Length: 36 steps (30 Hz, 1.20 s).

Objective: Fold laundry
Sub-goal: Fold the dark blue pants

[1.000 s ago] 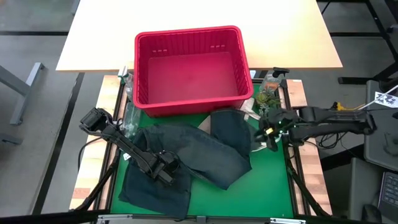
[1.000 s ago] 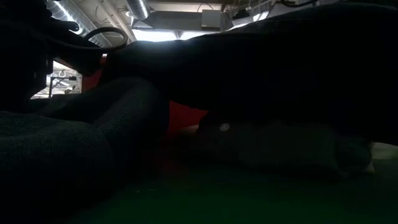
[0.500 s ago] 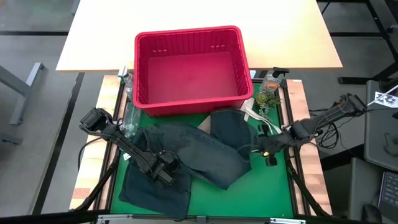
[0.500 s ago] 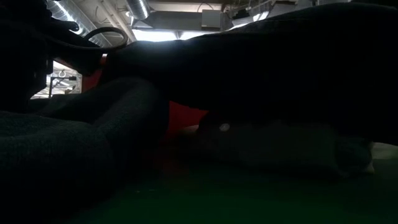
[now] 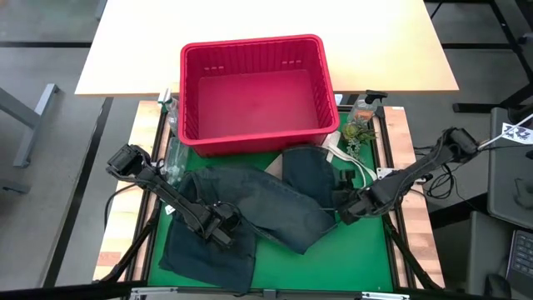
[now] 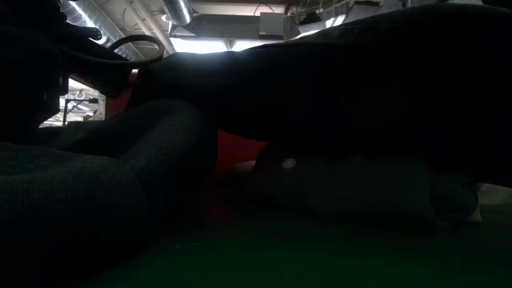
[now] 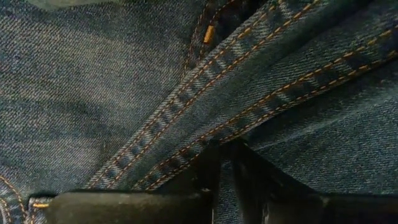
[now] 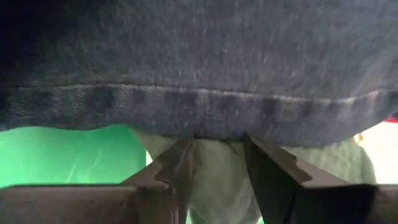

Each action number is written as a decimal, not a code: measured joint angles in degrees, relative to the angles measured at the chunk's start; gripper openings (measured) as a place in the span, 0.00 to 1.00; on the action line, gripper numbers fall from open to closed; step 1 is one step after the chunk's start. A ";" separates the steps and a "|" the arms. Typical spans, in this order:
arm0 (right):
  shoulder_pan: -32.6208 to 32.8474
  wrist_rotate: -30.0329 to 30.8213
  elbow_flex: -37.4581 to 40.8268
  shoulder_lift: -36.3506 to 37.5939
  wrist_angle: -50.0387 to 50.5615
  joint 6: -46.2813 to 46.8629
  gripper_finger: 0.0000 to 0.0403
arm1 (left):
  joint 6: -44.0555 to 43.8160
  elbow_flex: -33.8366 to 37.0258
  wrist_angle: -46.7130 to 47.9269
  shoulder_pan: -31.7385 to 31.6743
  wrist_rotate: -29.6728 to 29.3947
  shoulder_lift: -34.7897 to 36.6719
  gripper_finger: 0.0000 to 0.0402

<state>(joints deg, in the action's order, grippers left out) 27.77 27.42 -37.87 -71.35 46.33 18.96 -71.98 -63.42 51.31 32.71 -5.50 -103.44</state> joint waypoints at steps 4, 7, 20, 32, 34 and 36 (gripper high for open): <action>0.00 -2.42 0.00 -0.82 1.67 7.70 0.36 | -1.15 0.00 -0.08 -0.01 0.00 0.00 0.08; 0.00 -5.44 0.02 -0.15 2.00 12.50 0.36 | -1.18 0.00 -0.08 -0.02 0.00 0.00 0.08; -0.04 -6.08 0.04 1.75 -4.65 13.60 0.36 | -1.14 0.00 -0.04 -0.02 0.00 0.00 0.08; -0.09 -7.85 0.04 1.75 -12.98 13.77 0.36 | -1.05 0.00 -0.11 0.00 -1.06 0.00 0.08; -0.08 -7.60 0.05 1.75 -14.25 13.78 0.36 | -1.05 0.00 -0.11 0.00 -1.19 0.00 0.08; -0.07 -6.84 0.04 1.75 -15.10 13.77 0.36 | -1.04 0.00 -0.11 0.00 -1.25 0.00 0.08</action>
<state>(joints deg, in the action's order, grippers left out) 27.70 20.58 -37.82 -69.60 31.23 32.73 -73.02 -63.42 51.20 32.71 -6.74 -103.44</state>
